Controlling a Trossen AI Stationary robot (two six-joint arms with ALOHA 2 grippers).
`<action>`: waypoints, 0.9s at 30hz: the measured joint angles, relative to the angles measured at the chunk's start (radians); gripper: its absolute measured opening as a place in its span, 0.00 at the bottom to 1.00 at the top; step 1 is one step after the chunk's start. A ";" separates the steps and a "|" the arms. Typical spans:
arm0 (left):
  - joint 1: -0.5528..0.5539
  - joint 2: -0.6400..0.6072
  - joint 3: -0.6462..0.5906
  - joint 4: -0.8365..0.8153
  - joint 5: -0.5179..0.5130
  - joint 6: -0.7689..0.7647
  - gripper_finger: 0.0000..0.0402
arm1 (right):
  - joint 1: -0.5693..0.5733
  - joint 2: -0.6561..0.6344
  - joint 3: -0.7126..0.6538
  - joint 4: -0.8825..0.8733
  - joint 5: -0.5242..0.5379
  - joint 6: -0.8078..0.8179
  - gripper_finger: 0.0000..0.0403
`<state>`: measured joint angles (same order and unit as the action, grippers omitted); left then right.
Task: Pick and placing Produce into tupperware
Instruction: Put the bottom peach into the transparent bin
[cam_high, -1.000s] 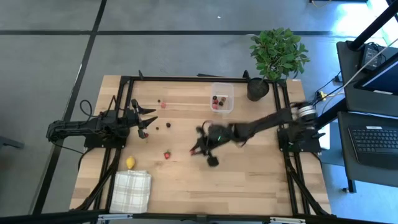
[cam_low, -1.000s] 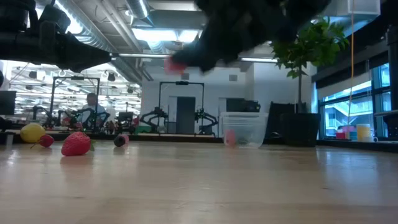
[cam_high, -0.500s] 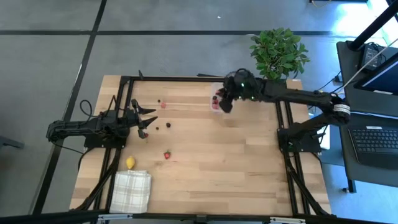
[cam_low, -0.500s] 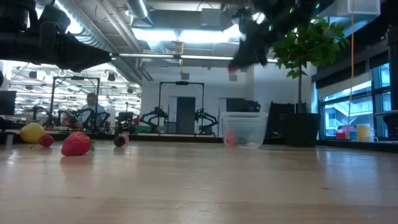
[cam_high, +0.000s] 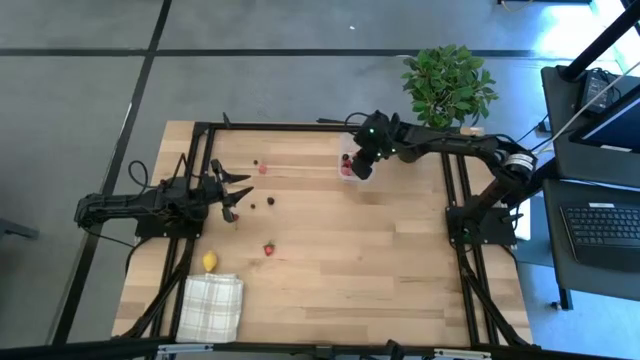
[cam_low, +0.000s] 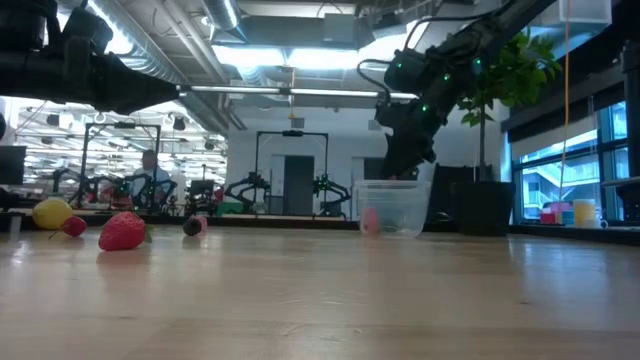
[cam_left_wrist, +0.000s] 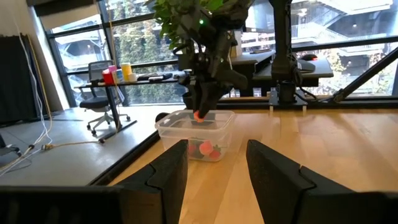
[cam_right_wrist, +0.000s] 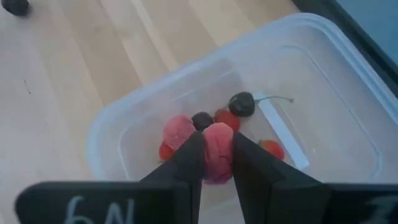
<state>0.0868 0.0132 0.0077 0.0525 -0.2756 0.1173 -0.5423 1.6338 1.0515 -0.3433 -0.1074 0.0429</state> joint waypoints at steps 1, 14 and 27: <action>0.000 0.000 0.000 0.000 0.000 0.000 0.39 | 0.000 0.004 0.000 0.005 0.000 -0.005 0.19; 0.000 0.000 0.000 0.000 -0.001 0.025 0.39 | 0.000 0.009 0.000 0.000 0.000 -0.021 0.20; 0.000 0.000 0.000 0.001 -0.002 0.056 0.39 | 0.000 0.009 0.000 0.000 0.000 -0.021 0.30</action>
<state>0.0868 0.0132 0.0077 0.0532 -0.2771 0.1730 -0.5423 1.6432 1.0515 -0.3435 -0.1076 0.0217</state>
